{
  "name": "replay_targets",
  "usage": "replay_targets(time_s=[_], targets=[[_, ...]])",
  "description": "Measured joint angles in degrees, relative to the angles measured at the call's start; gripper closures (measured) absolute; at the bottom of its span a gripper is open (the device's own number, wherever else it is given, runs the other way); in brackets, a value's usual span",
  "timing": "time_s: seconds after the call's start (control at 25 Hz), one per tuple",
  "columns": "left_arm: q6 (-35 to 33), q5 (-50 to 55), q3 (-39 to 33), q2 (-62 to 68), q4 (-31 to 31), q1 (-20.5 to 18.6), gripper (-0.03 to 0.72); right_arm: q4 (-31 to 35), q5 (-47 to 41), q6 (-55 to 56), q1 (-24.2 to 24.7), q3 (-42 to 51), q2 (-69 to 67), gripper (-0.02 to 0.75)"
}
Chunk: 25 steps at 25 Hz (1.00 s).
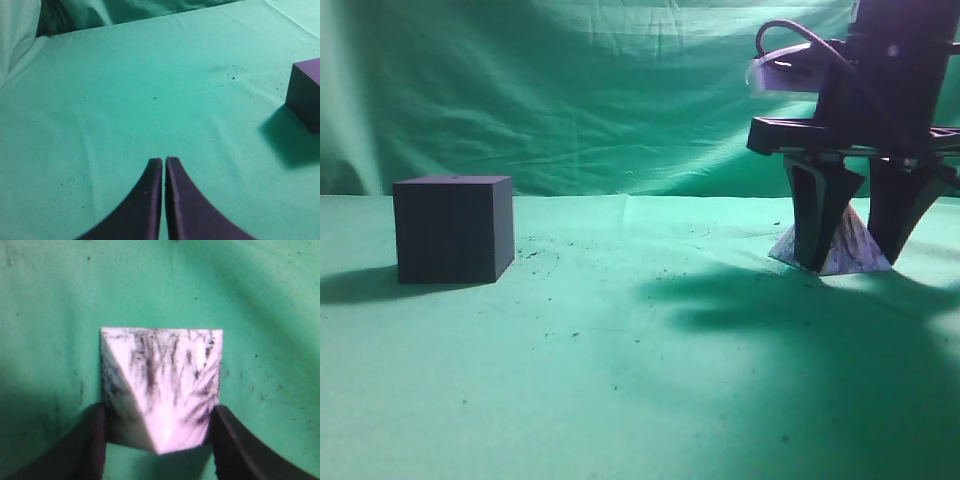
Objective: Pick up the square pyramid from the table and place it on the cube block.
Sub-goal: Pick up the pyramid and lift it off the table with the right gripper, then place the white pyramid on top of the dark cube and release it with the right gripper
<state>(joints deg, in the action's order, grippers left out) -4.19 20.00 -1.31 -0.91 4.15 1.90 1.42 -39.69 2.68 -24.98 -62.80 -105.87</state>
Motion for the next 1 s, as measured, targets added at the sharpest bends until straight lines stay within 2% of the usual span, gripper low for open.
replay_targets(time_s=[0.08,0.2,0.4,0.6,0.8,1.0], targets=[[0.0,0.0,0.0,0.0,0.0,0.0,0.688,-0.39,-0.38,0.47,0.0,-0.23,0.12,0.351],[0.0,0.0,0.0,0.0,0.0,0.0,0.688,-1.42,-5.37,0.59,0.0,-2.65,0.71,0.351],[0.0,0.0,0.0,0.0,0.0,0.0,0.688,-2.49,-14.37,-3.74,-2.0,-11.97,5.89,0.351],[0.0,0.0,0.0,0.0,0.0,0.0,0.688,-2.36,-19.95,-3.96,-11.91,-21.66,9.18,0.351],[0.0,0.0,0.0,0.0,0.0,0.0,0.688,-1.64,-23.73,-2.81,-23.33,-28.59,5.32,0.351],[0.0,0.0,0.0,0.0,0.0,0.0,0.688,-1.64,-24.35,-2.13,-29.01,-35.4,-2.13,0.351]])
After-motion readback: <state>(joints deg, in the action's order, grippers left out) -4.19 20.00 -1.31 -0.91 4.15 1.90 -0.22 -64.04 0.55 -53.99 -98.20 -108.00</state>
